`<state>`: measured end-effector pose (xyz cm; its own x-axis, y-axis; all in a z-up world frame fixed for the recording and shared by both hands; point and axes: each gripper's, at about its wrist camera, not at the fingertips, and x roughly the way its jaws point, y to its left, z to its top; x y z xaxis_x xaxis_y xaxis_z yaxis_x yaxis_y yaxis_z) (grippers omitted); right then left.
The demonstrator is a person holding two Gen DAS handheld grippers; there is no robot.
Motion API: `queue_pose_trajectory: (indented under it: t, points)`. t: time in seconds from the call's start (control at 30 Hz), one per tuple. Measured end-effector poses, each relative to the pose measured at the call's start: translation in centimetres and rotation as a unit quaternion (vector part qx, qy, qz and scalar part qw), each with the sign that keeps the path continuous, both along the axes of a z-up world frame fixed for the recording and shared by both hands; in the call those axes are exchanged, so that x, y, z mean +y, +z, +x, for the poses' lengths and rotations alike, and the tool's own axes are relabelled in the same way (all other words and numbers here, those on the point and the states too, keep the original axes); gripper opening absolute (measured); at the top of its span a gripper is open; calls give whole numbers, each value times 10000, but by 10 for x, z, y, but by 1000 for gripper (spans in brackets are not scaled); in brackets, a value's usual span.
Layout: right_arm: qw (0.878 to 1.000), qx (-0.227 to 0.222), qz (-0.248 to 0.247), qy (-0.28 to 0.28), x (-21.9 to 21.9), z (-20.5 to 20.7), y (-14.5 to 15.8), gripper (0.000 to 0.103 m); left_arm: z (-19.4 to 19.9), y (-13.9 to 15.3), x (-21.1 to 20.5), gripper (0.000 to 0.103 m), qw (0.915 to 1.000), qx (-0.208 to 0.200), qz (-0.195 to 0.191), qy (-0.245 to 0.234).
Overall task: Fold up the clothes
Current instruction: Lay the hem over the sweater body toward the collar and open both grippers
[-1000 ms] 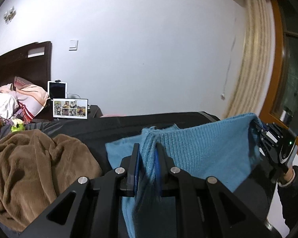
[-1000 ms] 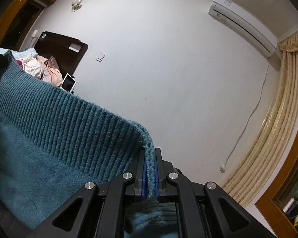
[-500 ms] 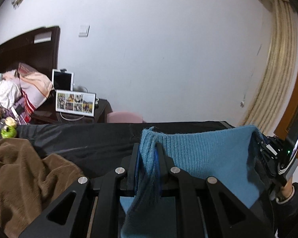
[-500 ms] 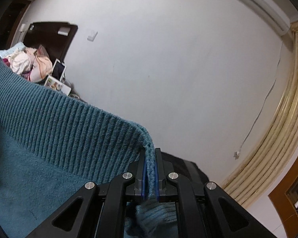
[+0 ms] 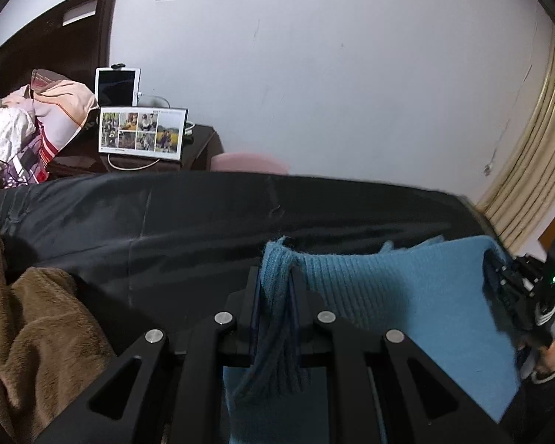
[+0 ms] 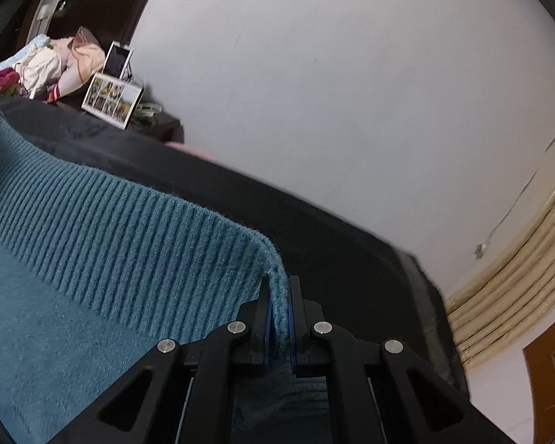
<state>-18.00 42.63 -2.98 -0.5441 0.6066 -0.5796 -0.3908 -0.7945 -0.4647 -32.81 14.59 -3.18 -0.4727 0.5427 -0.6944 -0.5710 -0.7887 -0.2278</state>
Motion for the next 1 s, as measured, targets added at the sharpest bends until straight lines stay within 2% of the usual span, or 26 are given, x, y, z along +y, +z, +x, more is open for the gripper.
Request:
queue_pose_trajectory:
  t: [0.13, 0.17, 0.23, 0.27, 0.33, 0.43, 0.6, 0.73, 0.8, 0.87, 0.93, 1.0]
  points:
    - [9989, -124, -434, -102, 12, 2, -11, 11, -7, -19, 7, 22, 9988, -238, -387, 200]
    - [9983, -162, -540, -127, 16, 3, -13, 19, -8, -21, 6, 25, 9985, -271, -407, 240]
    - [9984, -103, -488, -277, 20, 9, -10, 55, -9, -22, 2, 36, 9980, -327, -413, 362]
    - [9983, -70, -457, -354, 23, 12, -8, 81, -10, -22, -1, 42, 9976, -348, -399, 440]
    - [9978, 137, -460, -467, 30, 23, 0, 83, -8, -20, -7, 43, 9975, -324, -379, 505]
    - [9954, 378, -737, -481, 40, 41, 14, 83, 2, -12, -14, 48, 9972, -202, -449, 556]
    - [9910, 608, -1147, -327, 47, 70, 29, 84, 32, 8, -18, 68, 9976, 155, -504, 452]
    - [9856, 825, -1466, -155, 49, 77, 31, 84, 59, 17, -8, 68, 9992, 254, -308, 58]
    - [9793, 941, -1791, -2, 51, 79, 35, 84, 73, 16, 3, 69, 9984, 368, -370, -207]
    - [9720, 1121, -2065, -16, 56, 84, 41, 84, 83, 8, 19, 69, 9948, 599, -720, -404]
    - [9622, 1369, -2352, -97, 63, 84, 46, 84, 81, -4, 29, 69, 9919, 633, -1045, -343]
    - [9496, 1613, -2674, -286, 73, 89, 55, 84, 70, -15, 29, 69, 9939, 365, -1004, -269]
